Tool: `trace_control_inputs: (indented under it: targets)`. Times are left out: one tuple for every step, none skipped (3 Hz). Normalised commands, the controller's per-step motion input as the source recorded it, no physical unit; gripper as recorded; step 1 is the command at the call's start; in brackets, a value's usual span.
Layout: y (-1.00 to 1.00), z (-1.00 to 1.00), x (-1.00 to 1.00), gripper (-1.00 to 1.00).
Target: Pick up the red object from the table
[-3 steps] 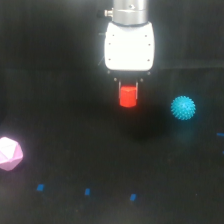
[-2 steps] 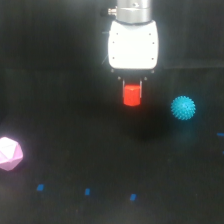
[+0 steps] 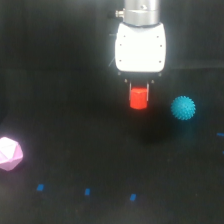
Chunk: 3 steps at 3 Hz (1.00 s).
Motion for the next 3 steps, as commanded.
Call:
trace_control_inputs:
  targets:
    - [0.29, -0.18, -0.24, -0.97]
    - [0.68, 0.55, 0.17, -1.0]
    - [1.0, 1.0, -0.06, -0.4]
